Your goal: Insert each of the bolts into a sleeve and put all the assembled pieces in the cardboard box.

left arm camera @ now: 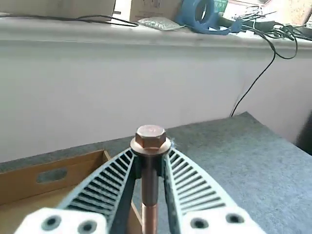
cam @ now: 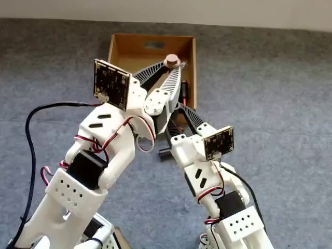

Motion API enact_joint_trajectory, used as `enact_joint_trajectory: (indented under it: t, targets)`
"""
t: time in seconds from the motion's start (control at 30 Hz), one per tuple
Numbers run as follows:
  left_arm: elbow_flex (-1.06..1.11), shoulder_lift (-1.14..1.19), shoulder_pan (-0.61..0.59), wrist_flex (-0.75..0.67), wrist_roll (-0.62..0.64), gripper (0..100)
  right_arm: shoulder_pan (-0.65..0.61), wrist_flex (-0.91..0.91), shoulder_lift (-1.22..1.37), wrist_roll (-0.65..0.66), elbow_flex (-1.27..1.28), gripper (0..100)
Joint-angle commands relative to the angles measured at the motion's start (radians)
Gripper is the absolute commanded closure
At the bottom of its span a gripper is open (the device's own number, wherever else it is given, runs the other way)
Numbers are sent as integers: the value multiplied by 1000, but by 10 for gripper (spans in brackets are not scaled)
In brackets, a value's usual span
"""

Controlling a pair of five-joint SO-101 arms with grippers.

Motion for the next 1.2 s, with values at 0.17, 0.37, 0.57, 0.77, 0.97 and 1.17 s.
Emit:
enact_joint_trajectory:
  t: [0.17, 0.37, 0.57, 0.77, 0.97, 1.17]
  targets:
    - [-96, 124, 30, -26, 2, 991, 10, -18, -19, -9, -7, 992]
    - [-79, 81, 30, 2, 2, 991, 10, -18, -19, -9, -7, 992]
    - [-25, 15, 22, 46, 2, 991, 10, -18, -19, -9, -7, 992]
    - [27, 10, 28, 46, 0, 991, 12, -18, -18, -9, -5, 992]
    - [28, 8, 24, 46, 0, 991, 12, -18, -18, -9, -5, 992]
    - [35, 8, 22, 49, 0, 991, 12, -18, -18, -9, -5, 992]
